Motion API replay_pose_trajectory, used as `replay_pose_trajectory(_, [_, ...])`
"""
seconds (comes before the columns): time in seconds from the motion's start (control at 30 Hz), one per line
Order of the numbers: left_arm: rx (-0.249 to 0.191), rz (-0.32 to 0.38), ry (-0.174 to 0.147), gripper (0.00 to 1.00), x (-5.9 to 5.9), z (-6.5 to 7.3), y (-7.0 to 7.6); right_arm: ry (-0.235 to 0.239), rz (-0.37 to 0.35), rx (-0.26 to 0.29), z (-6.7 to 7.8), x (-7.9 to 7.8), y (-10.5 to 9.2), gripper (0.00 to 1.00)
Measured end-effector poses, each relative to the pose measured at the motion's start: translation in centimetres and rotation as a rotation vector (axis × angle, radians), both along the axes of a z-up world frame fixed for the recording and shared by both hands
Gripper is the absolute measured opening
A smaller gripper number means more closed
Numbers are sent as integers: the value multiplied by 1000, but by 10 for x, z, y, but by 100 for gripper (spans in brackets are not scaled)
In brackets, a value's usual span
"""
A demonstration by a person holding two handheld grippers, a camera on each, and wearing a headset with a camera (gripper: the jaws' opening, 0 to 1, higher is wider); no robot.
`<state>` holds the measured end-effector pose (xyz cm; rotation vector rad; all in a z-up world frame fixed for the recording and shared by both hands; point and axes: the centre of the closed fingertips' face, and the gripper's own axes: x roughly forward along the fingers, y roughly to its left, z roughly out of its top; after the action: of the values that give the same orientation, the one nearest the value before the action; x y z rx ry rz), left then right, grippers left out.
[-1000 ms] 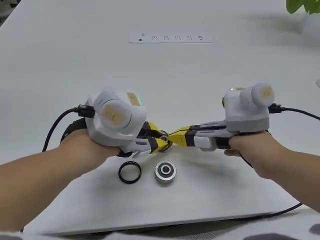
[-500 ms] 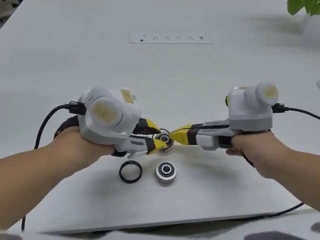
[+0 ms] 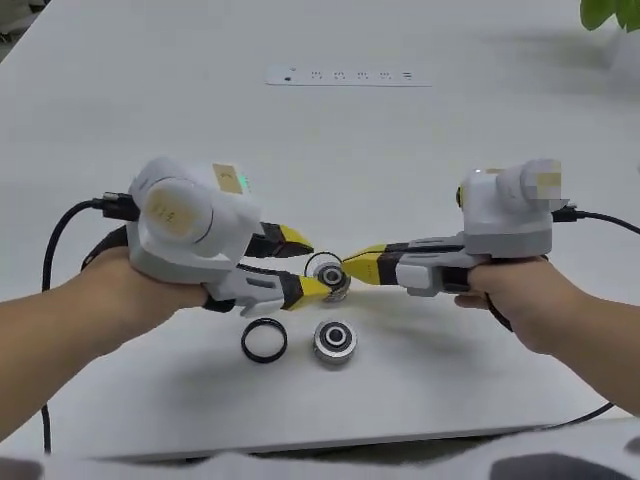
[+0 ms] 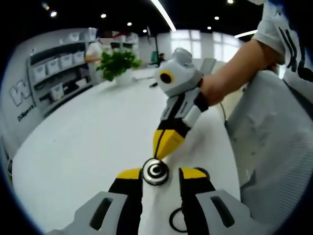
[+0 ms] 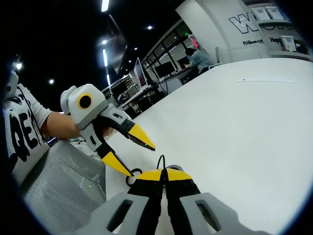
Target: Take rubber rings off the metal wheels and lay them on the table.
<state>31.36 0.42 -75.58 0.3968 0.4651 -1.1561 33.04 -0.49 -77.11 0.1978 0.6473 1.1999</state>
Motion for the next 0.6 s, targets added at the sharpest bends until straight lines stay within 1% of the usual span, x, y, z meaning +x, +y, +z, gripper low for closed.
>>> replay_pose_trajectory(0.27, [-20, 0, -5, 37, -7, 10, 5, -6, 4, 10, 6, -1, 1, 0])
replay_pose_trajectory(0.4, [-30, 7, -8, 39, -10, 15, 10, -9, 10, 14, 9, -2, 2, 0])
replay_pose_trajectory(0.6, [-33, 14, -13, 42, -14, 20, 18, -12, 20, 20, 15, -5, 5, 0])
